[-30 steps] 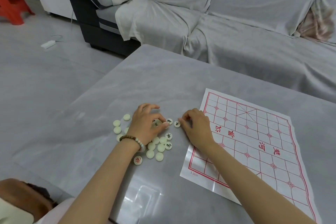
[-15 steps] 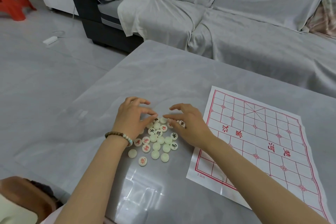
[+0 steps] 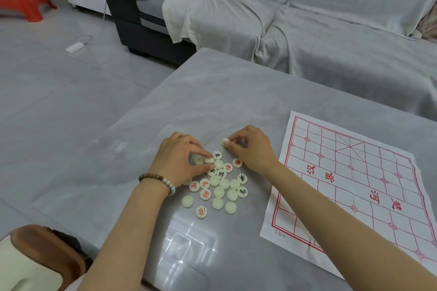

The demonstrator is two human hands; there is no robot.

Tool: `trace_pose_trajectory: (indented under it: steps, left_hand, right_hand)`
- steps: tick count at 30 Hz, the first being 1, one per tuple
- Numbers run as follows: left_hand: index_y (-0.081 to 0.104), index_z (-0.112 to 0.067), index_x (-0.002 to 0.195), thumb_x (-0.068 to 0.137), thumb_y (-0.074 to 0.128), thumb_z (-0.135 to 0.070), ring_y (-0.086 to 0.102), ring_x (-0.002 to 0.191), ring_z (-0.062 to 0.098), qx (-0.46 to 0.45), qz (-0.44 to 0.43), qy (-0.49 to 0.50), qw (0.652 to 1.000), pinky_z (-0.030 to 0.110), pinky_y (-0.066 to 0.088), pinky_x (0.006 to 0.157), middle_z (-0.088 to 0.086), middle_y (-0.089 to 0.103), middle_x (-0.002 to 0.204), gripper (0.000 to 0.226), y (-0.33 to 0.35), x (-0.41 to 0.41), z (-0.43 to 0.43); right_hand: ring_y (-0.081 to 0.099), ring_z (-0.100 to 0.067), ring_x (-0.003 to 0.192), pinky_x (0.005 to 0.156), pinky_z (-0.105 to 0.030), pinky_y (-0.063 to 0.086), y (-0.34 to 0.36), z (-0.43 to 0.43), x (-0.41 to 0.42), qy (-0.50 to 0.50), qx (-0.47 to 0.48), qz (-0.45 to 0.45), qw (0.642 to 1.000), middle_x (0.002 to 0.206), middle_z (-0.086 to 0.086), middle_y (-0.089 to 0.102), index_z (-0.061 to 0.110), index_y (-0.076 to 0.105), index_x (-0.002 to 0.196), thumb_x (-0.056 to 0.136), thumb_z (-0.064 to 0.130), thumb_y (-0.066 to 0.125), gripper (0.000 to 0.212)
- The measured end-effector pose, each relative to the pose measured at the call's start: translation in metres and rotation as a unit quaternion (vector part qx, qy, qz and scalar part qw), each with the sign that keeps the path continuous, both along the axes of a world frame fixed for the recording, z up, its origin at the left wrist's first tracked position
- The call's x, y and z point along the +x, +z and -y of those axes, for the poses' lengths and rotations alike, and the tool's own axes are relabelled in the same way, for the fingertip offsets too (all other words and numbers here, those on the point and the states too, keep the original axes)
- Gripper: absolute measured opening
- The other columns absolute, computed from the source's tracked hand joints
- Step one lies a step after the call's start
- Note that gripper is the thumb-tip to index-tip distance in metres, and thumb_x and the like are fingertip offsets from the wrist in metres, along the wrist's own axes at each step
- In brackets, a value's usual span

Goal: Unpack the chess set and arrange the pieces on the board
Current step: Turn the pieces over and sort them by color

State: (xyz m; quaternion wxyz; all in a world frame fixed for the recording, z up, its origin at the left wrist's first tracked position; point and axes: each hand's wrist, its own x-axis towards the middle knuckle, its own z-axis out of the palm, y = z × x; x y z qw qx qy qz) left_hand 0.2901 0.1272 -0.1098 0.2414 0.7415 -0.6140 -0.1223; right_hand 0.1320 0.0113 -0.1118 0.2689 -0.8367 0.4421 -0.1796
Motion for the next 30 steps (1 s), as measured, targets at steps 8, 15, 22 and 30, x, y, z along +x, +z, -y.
trace_pose_trajectory:
  steps: [8, 15, 22, 30]
  left_hand:
    - [0.07, -0.031, 0.08, 0.076, 0.065, -0.051, 0.042, 0.095, 0.007, -0.01, -0.049, 0.052, 0.997, 0.026, 0.032, 0.085, -0.015, 0.058, 0.091, 0.02, -0.004, 0.0, 0.007]
    - [0.062, -0.034, 0.09, 0.079, 0.065, -0.045, 0.046, 0.097, 0.011, -0.026, -0.051, 0.073, 0.996, 0.031, 0.039, 0.088, -0.011, 0.057, 0.092, 0.015, -0.005, -0.001, 0.008]
    - [0.065, -0.04, 0.084, 0.076, 0.069, -0.043, 0.046, 0.095, 0.008, -0.031, -0.071, 0.042, 0.996, 0.029, 0.038, 0.087, -0.014, 0.057, 0.091, 0.009, -0.002, 0.004, -0.005]
    - [0.071, -0.041, 0.08, 0.065, 0.074, -0.05, 0.042, 0.089, 0.003, -0.038, -0.018, 0.036, 0.998, 0.02, 0.027, 0.081, -0.02, 0.051, 0.083, 0.017, -0.001, 0.008, -0.014]
  right_hand:
    - [0.046, -0.007, 0.092, 0.093, -0.036, 0.04, -0.004, 0.003, -0.008, -0.011, 0.0, 0.039, 0.999, 0.098, 0.008, 0.054, 0.026, 0.063, 0.101, 0.085, 0.035, 0.064, 0.019]
    - [0.05, -0.004, 0.098, 0.093, -0.025, 0.036, 0.006, -0.021, -0.019, 0.095, 0.003, 0.072, 0.993, 0.099, 0.012, 0.057, 0.03, 0.072, 0.088, 0.081, 0.029, 0.07, 0.008]
    - [0.051, -0.011, 0.095, 0.093, -0.031, 0.036, 0.003, -0.028, -0.015, 0.135, -0.046, -0.023, 0.99, 0.101, 0.008, 0.063, 0.03, 0.072, 0.101, 0.083, 0.04, 0.065, 0.022]
    - [0.05, -0.012, 0.092, 0.086, -0.028, 0.035, 0.003, -0.027, -0.008, 0.054, -0.02, -0.009, 0.998, 0.092, 0.005, 0.06, 0.027, 0.069, 0.078, 0.084, 0.041, 0.063, 0.016]
